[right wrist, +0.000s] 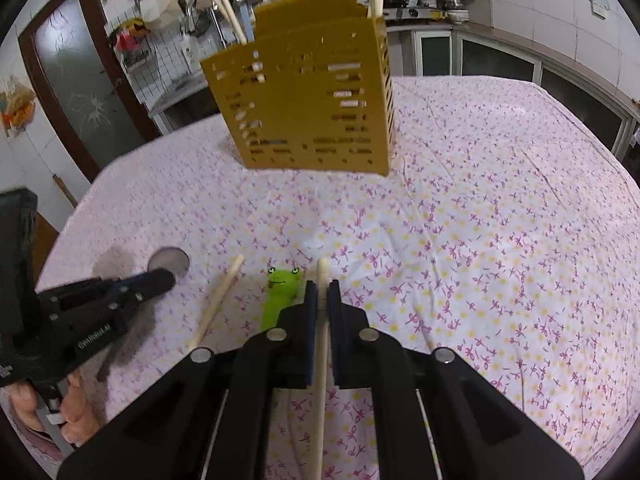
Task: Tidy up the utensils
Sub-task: 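Close the left tool on the spoon handle while the right tool grasps a chopstick, then lift the spoon and chopstick toward the yellow holder, then lower both tools back to the table and open the right tool on the chopstick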
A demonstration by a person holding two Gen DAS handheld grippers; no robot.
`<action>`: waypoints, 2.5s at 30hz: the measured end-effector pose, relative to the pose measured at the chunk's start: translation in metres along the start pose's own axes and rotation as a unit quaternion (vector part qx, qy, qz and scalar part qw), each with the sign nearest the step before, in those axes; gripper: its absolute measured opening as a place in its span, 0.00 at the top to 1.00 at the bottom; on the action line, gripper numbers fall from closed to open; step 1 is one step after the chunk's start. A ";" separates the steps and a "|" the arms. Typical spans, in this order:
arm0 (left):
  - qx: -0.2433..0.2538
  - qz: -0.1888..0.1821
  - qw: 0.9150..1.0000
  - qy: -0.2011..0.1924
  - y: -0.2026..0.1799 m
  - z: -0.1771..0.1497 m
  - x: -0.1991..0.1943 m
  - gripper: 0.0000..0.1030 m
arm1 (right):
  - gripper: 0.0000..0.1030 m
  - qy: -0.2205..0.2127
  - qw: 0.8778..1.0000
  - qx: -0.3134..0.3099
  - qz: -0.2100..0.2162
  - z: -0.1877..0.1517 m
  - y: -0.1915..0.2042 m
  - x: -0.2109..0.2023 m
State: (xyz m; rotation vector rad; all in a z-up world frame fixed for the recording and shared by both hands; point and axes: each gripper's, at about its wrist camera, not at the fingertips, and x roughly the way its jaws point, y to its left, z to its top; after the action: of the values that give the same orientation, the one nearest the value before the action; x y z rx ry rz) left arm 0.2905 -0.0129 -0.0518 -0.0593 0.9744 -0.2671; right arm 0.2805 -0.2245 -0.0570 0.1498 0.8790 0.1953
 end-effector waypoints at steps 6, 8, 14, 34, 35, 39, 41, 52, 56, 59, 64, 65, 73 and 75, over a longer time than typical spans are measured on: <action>0.008 0.011 1.000 0.009 -0.004 0.002 0.006 0.96 | 0.93 0.019 0.999 -0.026 -0.026 -0.005 0.010 0.013; 0.008 0.011 1.000 0.013 -0.004 0.004 0.007 0.95 | 0.92 0.023 0.999 -0.029 -0.028 -0.005 0.012 0.015; 0.014 0.016 0.999 0.030 -0.007 0.015 0.015 0.95 | 0.91 0.057 0.997 -0.032 -0.030 0.003 0.014 0.021; -0.052 -0.058 0.995 -0.068 0.004 0.021 -0.024 0.96 | 0.94 -0.086 0.996 0.030 0.005 0.023 -0.014 -0.038; -0.051 -0.064 0.994 -0.072 0.003 0.022 -0.027 0.96 | 0.94 -0.096 0.995 0.035 0.014 0.026 -0.018 -0.041; -0.046 -0.076 0.992 -0.086 -0.002 0.027 -0.036 0.96 | 0.94 -0.129 0.991 0.032 0.017 0.034 -0.017 -0.055; -0.046 -0.085 0.991 -0.089 -0.004 0.029 -0.040 0.96 | 0.94 -0.141 0.990 0.027 0.019 0.038 -0.015 -0.062; -0.037 -0.060 0.995 -0.063 -0.006 0.031 -0.027 0.96 | 0.94 -0.048 0.999 -0.009 0.003 0.020 -0.013 -0.021; -0.041 -0.051 0.997 -0.049 -0.002 0.025 -0.019 0.96 | 0.93 -0.032 0.999 -0.021 -0.012 0.010 -0.008 -0.008; -0.034 -0.038 0.998 -0.046 -0.001 0.022 -0.017 0.96 | 0.93 -0.006 0.999 -0.037 -0.018 0.005 -0.003 0.001; -0.036 -0.046 0.997 -0.044 0.001 0.019 -0.016 0.96 | 0.92 0.019 0.998 -0.044 -0.033 -0.004 -0.001 0.011; -0.035 -0.047 0.997 -0.044 0.001 0.018 -0.016 0.96 | 0.92 0.019 0.998 -0.046 -0.035 -0.005 0.000 0.011; -0.040 -0.057 0.997 -0.037 0.003 0.015 -0.017 0.96 | 0.90 0.044 0.996 -0.060 -0.055 -0.005 0.006 0.013; -0.041 -0.058 0.997 -0.038 0.003 0.015 -0.018 0.96 | 0.89 0.056 0.995 -0.064 -0.057 -0.002 0.008 0.015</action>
State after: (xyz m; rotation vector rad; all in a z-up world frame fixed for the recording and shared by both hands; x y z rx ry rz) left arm 0.2942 -0.0061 -0.0291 -0.2006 0.9078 -0.3292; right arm 0.2873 -0.2135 -0.0676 -0.0311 0.9819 0.1542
